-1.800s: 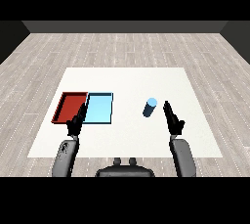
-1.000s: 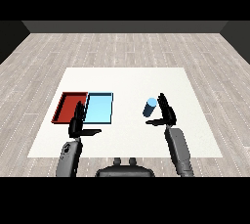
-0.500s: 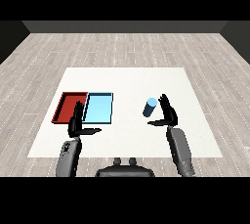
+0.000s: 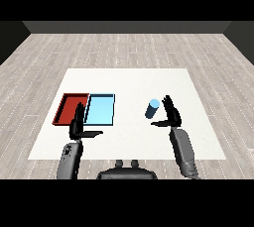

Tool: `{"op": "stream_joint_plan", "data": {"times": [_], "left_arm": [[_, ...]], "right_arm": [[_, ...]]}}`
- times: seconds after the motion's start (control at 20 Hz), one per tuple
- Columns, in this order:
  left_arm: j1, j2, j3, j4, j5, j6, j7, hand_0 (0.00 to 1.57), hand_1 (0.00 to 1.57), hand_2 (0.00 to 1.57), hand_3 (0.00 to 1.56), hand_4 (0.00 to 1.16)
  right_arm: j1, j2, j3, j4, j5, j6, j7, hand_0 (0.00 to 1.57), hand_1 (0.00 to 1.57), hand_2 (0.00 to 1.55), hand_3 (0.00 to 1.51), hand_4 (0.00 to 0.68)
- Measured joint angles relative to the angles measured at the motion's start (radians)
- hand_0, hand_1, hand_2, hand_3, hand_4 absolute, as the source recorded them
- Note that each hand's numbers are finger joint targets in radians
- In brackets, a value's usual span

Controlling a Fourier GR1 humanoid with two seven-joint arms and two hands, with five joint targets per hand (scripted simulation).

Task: Pick the blue can and put it in the blue box

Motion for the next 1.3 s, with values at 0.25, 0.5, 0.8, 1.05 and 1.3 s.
{"op": "stream_joint_plan", "data": {"times": [0.25,0.5,0.8,1.05,1.3], "left_arm": [[0.016,0.0,-0.004,-0.018,-0.017,0.014,0.007,0.0,0.0,0.0,0.0,0.0],[0.0,0.009,0.014,-0.001,0.011,-0.009,0.01,0.0,0.0,0.0,0.0,0.0],[-0.01,0.002,0.007,0.016,-0.018,0.012,0.0,0.0,0.0,0.0,0.0,0.0],[-0.008,0.016,0.024,0.0,-0.007,0.003,0.001,0.0,0.0,0.0,0.0,0.0],[-0.005,0.001,0.007,-0.016,-0.03,0.027,0.012,0.0,0.0,0.0,0.0,0.0]], "right_arm": [[-0.059,-0.006,-0.024,0.098,-0.005,-0.009,-0.001,0.0,0.0,0.0,0.0,0.0],[-0.139,-0.008,-0.054,0.256,-0.007,-0.022,-0.039,0.0,0.0,0.0,0.0,0.0],[-0.201,-0.006,-0.065,0.343,-0.006,-0.06,-0.043,0.0,0.0,0.0,0.0,0.0],[-0.263,-0.007,-0.084,0.48,-0.015,-0.052,-0.088,0.0,0.0,0.0,0.0,0.0],[-0.303,-0.012,-0.103,0.593,-0.03,-0.025,-0.13,0.0,0.0,0.0,0.0,0.0]]}}
